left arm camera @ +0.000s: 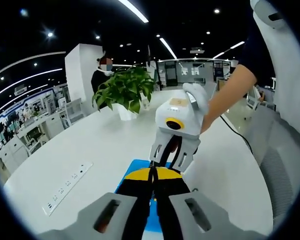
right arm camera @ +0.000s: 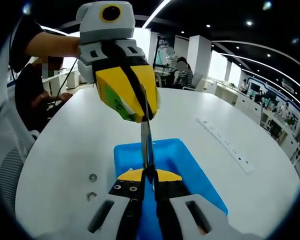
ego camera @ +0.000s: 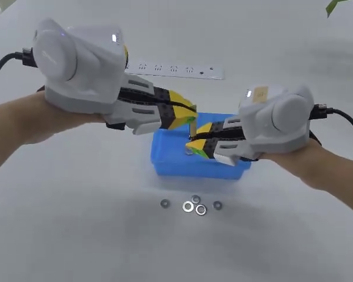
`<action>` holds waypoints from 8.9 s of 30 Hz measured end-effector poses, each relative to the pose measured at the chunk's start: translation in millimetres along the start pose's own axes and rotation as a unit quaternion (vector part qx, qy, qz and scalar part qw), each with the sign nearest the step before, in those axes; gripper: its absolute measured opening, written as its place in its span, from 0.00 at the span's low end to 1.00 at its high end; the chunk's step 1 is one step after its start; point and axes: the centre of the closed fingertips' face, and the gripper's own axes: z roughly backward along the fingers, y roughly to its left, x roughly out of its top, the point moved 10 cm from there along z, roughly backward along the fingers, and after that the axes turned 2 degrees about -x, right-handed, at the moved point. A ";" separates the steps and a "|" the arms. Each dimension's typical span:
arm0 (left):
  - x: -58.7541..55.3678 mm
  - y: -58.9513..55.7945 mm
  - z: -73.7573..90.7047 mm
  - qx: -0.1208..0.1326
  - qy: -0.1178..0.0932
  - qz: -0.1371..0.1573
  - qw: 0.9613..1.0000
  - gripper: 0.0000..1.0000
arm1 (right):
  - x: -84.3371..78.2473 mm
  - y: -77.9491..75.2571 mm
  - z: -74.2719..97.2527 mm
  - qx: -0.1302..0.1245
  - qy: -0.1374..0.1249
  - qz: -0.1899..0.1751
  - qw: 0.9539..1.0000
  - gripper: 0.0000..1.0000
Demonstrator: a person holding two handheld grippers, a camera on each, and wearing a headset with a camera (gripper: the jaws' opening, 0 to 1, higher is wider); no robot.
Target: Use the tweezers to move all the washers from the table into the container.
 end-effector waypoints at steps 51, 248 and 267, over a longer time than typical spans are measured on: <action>12.8 -54.8 48.8 0.025 0.004 -0.016 1.000 0.04 | 9.0 63.3 50.1 0.007 -0.016 0.004 1.000 0.52; -62.3 -120.7 91.7 0.097 -0.009 0.200 0.975 0.63 | 51.0 6.3 38.5 0.018 -0.013 0.043 0.999 0.08; -60.5 -118.4 99.9 0.139 -0.016 0.216 0.966 0.94 | 2.6 -17.3 -2.5 -0.005 0.025 -0.012 1.000 0.09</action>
